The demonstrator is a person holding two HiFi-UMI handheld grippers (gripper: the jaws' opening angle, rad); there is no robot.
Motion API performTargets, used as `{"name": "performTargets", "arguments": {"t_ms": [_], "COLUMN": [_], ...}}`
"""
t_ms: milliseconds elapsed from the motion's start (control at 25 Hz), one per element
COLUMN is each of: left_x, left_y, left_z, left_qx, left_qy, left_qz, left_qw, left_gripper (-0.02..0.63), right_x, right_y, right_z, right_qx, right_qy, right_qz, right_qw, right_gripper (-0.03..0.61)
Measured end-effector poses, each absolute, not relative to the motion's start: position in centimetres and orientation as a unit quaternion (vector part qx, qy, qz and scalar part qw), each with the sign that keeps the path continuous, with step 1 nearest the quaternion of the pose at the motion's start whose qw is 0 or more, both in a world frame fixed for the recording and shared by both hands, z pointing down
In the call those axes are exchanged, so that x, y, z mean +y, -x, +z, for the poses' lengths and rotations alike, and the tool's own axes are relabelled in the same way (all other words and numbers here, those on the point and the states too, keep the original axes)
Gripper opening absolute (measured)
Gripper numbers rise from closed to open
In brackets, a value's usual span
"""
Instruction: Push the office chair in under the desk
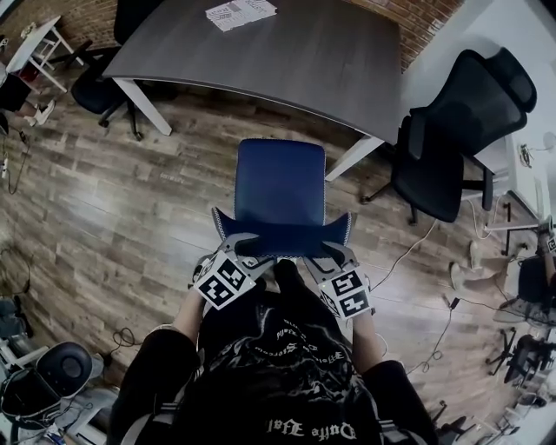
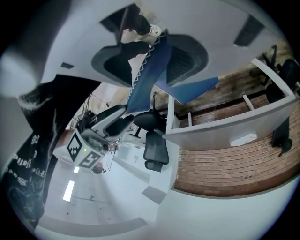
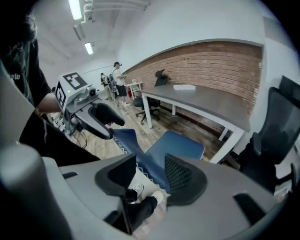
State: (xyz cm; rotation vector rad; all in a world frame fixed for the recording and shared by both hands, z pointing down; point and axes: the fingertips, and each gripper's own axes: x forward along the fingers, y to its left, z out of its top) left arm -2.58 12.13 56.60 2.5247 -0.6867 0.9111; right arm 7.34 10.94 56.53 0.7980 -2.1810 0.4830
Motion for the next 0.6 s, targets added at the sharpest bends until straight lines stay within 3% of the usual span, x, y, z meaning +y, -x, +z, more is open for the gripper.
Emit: {"name": "performTargets", "arguments": {"t_ms": [360,600], "left_x": [12.9,12.3], "left_y": [2.2,2.3], "left_z": [59.7,61.5], "left_qx": [-0.162,-0.132], "left_qy": [-0.872,-0.855], "left_qz": [0.444,0.487], "left_qw": [0.126,0.123], "left_gripper": [0.276,0.291], "right_x": [12.9,12.6], "right_y": [-6.1,-5.9], "right_z": [59.6,62.2], "right_qx": [-0.836,-0.813], "right_qy": [-0.133,-0.064], "right_qz": [0.059,0.021], "right_qw": [0.530,0.579], "right_gripper": [0.229,0.230]}}
